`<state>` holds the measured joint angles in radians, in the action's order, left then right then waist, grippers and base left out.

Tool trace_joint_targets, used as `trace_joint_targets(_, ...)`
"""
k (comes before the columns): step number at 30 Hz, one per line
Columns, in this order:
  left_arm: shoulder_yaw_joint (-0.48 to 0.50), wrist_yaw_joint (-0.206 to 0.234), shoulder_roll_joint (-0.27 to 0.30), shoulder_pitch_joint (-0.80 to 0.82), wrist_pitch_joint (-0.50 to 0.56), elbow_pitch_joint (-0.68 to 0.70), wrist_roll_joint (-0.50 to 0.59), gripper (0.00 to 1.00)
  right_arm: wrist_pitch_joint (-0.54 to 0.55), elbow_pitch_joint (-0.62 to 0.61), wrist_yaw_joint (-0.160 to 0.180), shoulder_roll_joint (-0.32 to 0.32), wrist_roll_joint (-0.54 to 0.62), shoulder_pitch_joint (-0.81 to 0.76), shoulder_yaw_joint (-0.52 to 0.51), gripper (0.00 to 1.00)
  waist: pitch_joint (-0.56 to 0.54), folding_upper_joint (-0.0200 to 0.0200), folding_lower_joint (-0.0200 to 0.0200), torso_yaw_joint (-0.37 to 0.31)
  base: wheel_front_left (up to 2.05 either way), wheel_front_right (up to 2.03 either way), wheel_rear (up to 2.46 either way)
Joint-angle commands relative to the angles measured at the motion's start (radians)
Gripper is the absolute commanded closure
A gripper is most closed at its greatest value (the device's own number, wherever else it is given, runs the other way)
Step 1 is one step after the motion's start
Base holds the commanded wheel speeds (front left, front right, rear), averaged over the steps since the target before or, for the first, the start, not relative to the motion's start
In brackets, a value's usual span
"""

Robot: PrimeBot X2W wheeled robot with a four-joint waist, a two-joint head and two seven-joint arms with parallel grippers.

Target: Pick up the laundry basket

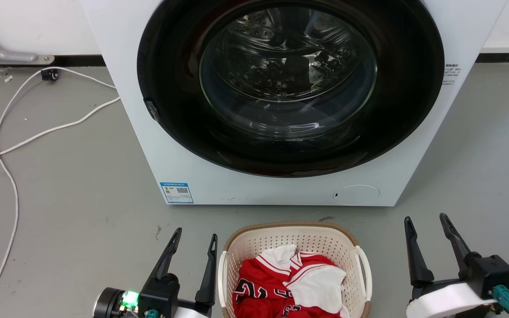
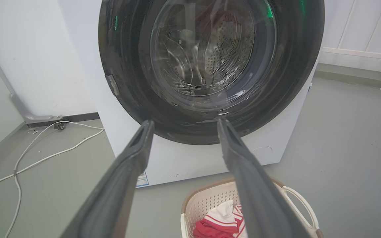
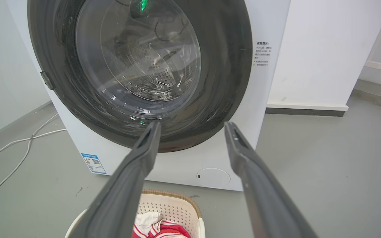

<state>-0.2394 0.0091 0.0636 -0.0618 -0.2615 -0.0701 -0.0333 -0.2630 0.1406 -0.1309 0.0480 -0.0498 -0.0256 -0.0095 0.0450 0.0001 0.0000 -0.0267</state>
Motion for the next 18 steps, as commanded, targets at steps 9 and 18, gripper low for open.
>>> trace_joint_targets(9, 0.014, -0.005, -0.005, -0.007, -0.005, -0.012, 0.013, 0.00, -0.003, 0.011, 0.000, 0.004, -0.001, 0.005, -0.007, 0.00, -0.001, -0.0001, 0.0000, -0.001, 0.00, 0.00, 0.00)
trace_joint_targets(18, 0.027, -0.016, -0.009, 0.003, -0.005, -0.027, 0.008, 0.00, -0.003, 0.021, 0.000, 0.004, -0.009, 0.020, -0.013, 0.00, 0.023, -0.0001, 0.0000, -0.008, 0.00, 0.00, 0.00)
